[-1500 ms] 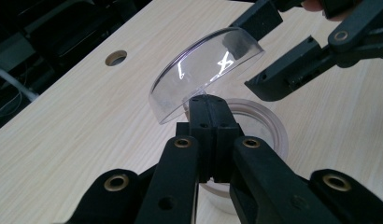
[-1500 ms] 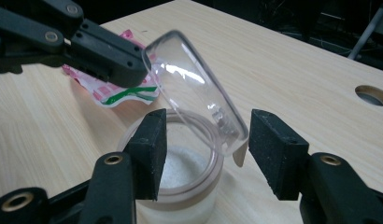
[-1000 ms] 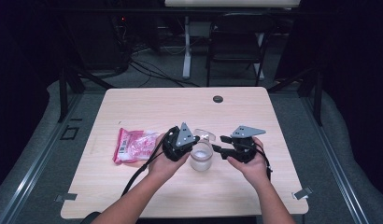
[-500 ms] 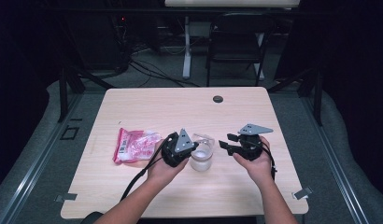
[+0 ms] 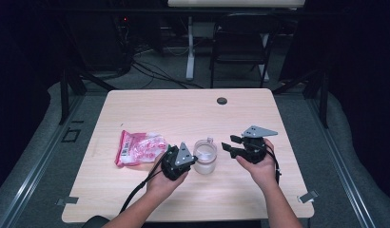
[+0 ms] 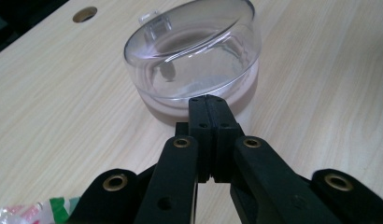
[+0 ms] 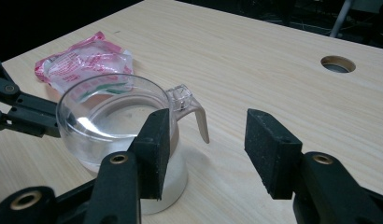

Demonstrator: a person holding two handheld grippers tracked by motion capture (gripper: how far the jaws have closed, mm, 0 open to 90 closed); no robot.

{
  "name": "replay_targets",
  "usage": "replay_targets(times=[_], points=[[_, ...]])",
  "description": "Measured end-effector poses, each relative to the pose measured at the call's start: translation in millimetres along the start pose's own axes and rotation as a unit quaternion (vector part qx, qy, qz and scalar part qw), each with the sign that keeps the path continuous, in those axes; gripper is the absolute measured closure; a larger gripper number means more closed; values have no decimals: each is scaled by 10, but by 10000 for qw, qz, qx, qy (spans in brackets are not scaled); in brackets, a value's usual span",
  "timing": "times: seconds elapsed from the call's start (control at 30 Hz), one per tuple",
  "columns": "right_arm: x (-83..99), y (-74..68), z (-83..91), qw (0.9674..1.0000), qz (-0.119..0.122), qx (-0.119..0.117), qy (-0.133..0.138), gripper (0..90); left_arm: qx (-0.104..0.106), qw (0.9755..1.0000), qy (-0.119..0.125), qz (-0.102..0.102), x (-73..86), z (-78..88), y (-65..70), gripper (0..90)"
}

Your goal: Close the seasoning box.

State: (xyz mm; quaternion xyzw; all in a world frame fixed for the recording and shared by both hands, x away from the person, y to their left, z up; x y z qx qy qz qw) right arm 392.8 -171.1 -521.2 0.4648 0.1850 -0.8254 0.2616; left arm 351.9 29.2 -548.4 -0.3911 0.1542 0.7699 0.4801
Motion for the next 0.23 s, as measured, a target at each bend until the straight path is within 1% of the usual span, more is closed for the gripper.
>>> replay_targets(times=[0.07, 0.2, 0.23], points=[[-2, -2, 2, 10000, 0, 2, 1, 502, -13, 10000, -64, -35, 50, 11, 9, 899], [-12, -3, 13, 10000, -17, -11, 33, 502, -19, 9999, -118, 0, 112, 46, -13, 899], [-14, -5, 14, 10000, -26, 0, 39, 502, -51, 9999, -131, 0, 127, 60, -31, 898]])
Point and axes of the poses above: each handheld gripper's, and its own axes: z roughly backward along the jaws, x roughly out of its underside, y roughly to its right, the point moved 6 cm from there along -z, roughly forward along the jaws, and after that the axes turned 3 degrees about x, right-handed, at the moved point
